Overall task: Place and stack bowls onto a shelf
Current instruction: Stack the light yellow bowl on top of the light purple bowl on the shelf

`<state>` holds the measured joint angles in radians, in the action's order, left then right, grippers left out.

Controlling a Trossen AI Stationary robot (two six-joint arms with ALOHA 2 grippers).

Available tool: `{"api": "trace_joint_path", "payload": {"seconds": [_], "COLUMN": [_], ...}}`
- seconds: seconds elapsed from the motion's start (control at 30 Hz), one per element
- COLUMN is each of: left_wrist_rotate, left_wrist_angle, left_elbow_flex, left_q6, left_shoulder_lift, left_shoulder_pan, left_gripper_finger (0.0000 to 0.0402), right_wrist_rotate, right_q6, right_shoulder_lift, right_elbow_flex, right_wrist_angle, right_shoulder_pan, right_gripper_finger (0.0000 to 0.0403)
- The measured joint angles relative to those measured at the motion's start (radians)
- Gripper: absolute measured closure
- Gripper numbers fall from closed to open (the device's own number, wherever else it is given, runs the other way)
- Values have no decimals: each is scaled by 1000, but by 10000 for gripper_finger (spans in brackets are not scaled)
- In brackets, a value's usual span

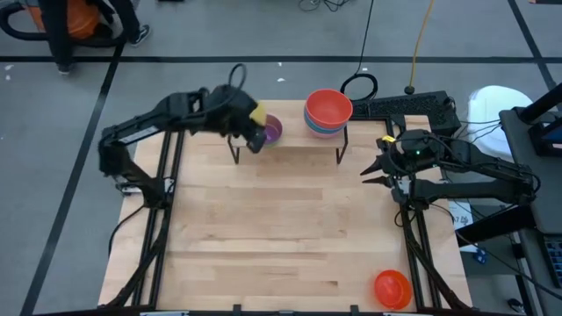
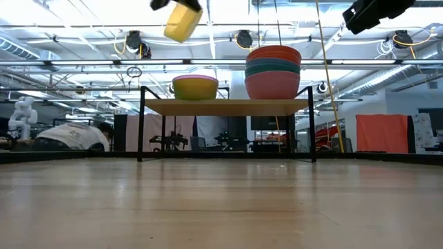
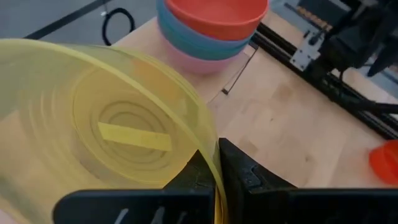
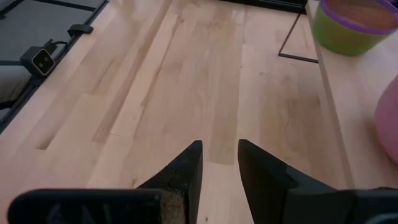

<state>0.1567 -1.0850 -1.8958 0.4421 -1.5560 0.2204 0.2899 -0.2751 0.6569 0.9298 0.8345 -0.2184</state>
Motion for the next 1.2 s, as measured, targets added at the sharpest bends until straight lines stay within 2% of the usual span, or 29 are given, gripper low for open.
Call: {"api": "trace_joint_path", "payload": {"seconds": [0.13, 0.33, 0.53, 1.2], "left_wrist_rotate": [-78, -96, -135, -130], "left_wrist_angle": [-46, -259, -277, -274], "left_elbow_flex": [-128, -259, -271, -268], "left_q6": [-69, -97, -141, -259], "left_shoulder_lift": [-96, -229, -295, -383], "left_shoulder_pan": [53, 67, 67, 119], "left_gripper_finger": [398, 398, 395, 398], "right_wrist_rotate": [-33, -31, -31, -31], "right_q6": [-2, -1, -2, -2], "right_shoulder_lift": [-2, -3, -4, -8], "right_elbow_flex": [0, 0, 0, 0], "right_wrist_angle": [0, 0, -7, -22], "right_shoulder_pan": [-1, -1, -1, -1], "right_gripper_finger": [305, 305, 305, 305]}}
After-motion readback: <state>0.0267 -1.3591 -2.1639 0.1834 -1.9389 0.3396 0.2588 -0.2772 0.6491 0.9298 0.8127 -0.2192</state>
